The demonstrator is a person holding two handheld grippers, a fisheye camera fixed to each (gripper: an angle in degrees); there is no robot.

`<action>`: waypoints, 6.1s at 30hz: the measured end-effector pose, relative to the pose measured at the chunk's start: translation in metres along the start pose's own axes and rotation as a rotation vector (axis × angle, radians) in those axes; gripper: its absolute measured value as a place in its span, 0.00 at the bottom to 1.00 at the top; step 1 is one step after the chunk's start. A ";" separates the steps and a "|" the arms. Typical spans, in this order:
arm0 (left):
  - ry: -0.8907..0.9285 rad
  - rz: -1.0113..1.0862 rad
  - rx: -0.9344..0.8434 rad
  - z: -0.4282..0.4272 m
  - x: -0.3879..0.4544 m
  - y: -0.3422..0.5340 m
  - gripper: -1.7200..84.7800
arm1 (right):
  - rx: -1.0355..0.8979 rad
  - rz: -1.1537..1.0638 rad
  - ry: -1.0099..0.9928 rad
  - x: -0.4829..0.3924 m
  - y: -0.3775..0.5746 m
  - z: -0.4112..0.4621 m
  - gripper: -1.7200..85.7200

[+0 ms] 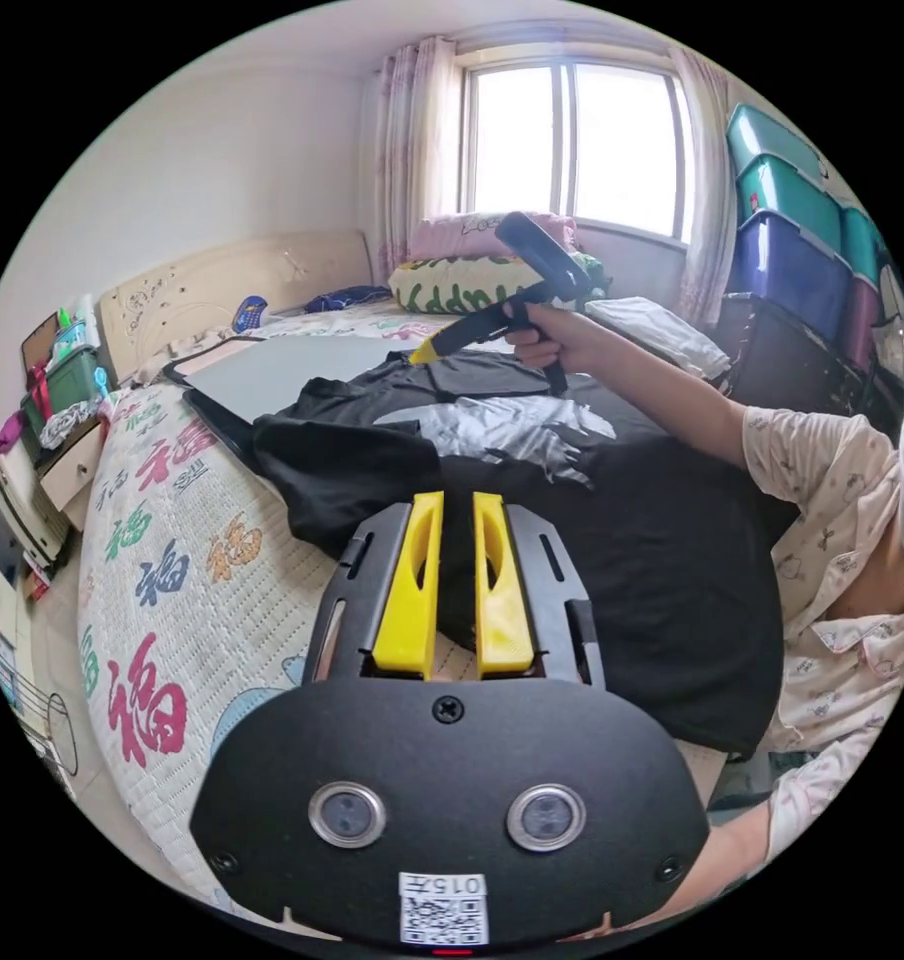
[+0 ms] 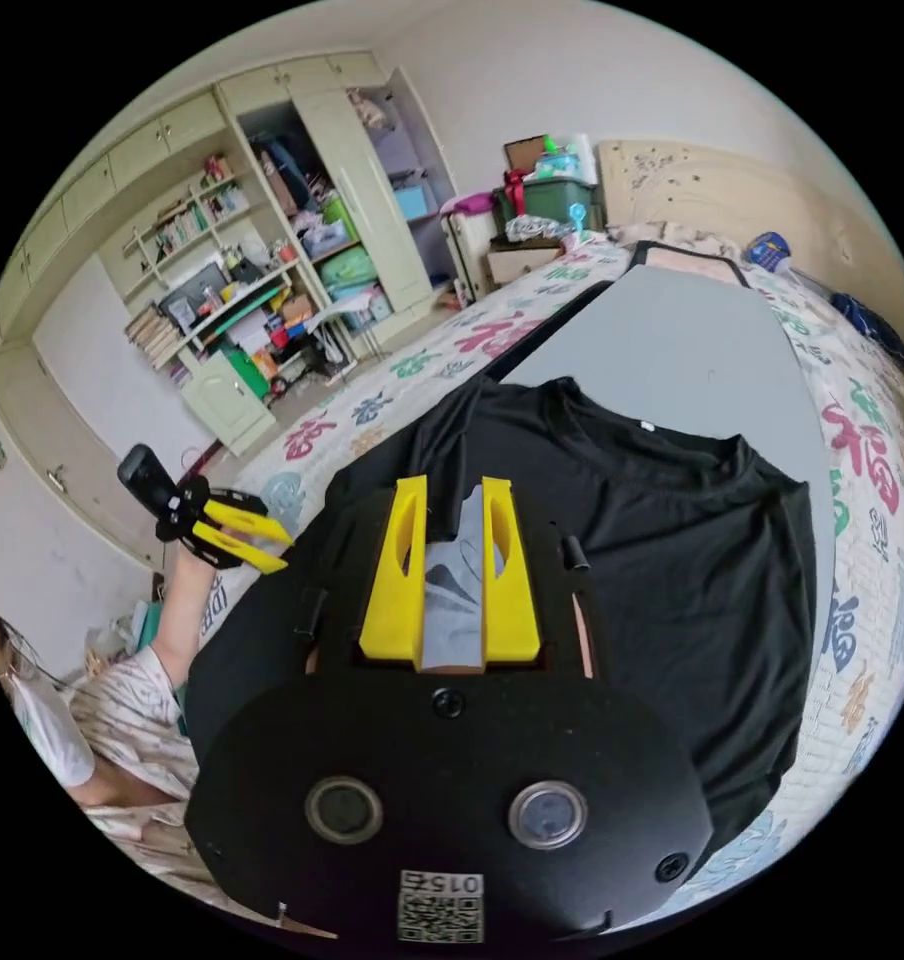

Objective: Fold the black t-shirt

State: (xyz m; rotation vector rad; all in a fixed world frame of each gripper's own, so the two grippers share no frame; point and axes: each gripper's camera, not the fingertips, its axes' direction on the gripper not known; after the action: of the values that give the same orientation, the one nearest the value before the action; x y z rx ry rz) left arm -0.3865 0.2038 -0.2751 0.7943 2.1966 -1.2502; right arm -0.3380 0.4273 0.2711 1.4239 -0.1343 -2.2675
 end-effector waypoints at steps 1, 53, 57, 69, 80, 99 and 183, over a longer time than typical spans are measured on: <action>-0.005 -0.001 -0.002 0.004 0.000 0.003 0.09 | -0.021 -0.020 0.008 -0.004 -0.001 0.004 0.12; -0.060 0.056 -0.077 0.165 -0.082 0.108 0.02 | -0.080 -0.035 0.158 -0.041 0.004 -0.094 0.01; -0.033 0.082 -0.061 0.171 -0.077 0.101 0.01 | -0.060 -0.004 0.112 -0.024 0.018 -0.113 0.02; -0.308 -0.056 -0.011 0.169 -0.116 0.102 0.06 | -0.024 -0.057 0.202 -0.045 0.055 -0.128 0.12; -0.420 0.014 -0.193 0.242 -0.126 0.075 0.08 | -0.287 -0.657 0.041 -0.188 0.105 -0.071 0.14; -0.431 -0.065 -0.169 0.219 -0.142 0.063 0.03 | -0.368 -0.705 -0.055 -0.231 0.108 -0.069 0.11; -0.258 0.192 0.248 0.145 -0.059 0.180 0.03 | 0.228 -0.165 0.279 -0.214 0.287 -0.339 0.02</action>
State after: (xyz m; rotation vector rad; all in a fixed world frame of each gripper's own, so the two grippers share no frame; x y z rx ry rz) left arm -0.2018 0.1365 -0.4097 0.8626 1.7416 -1.4548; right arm 0.1287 0.3157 0.3840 1.9189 -0.1980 -2.2084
